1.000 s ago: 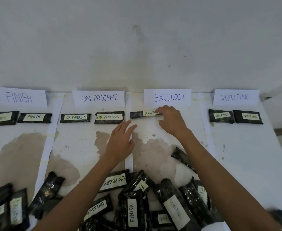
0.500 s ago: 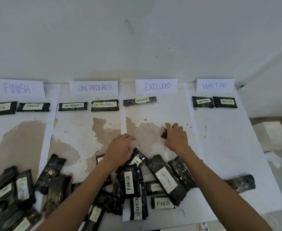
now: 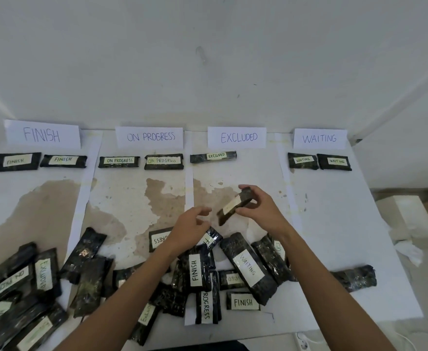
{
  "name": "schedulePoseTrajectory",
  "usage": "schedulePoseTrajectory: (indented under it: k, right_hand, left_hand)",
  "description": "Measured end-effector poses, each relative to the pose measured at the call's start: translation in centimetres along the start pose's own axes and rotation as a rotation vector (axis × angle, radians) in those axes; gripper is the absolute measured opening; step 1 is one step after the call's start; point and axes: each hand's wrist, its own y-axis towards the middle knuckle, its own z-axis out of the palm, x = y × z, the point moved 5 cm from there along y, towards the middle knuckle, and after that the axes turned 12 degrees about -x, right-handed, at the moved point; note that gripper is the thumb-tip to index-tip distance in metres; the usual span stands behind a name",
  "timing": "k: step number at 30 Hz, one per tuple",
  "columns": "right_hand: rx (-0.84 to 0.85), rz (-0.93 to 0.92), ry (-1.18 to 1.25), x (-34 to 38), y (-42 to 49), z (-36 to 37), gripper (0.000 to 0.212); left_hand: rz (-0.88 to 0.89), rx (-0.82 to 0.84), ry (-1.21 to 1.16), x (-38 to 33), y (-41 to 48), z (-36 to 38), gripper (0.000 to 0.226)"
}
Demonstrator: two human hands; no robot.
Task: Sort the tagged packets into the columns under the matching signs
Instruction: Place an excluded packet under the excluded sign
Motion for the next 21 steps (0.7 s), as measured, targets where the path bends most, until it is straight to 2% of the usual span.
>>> schedulePoseTrajectory:
  k: [5,8,12,14,16,19,21]
  right_hand:
    - [0.052,0.022,0.271,0.6,-1.8,0.8,0.05]
    - [0.051,0.034,0.285,0.5,-2.3,1.1,0.05]
    - [0.015,0.041,0.208,0.5,-2.8,0.6,0.052]
    - [-0.032,0.006,0.038,0.5,-3.2,0.1,0.061]
    - [-0.068,-0.106,-0.239,0.9,-3.7,-0.4,0.067]
    - [-0.019,-0.352,-0.608,1.7,-4.4,-0.3,0.054]
    - [0.015,-0.457,-0.771,2.3,-4.7,-0.2,0.046]
  left_hand:
    - [-0.234,0.027,-0.289,-1.1,-0.6,0.7,0.029]
    - [-0.298,0.039,-0.407,-1.3,-1.0,0.7,0.027]
    - [-0.296,0.008,-0.447,-1.4,-1.2,0.2,0.027]
    - [-0.244,-0.026,-0.389,-1.7,-1.3,-0.2,0.026]
    - [-0.154,-0.048,-0.269,-2.2,-1.4,-0.5,0.026]
    - [-0.066,0.0,-0.182,-3.0,-1.8,0.0,0.026]
    - [-0.036,0.019,-0.166,-3.5,-1.9,0.3,0.026]
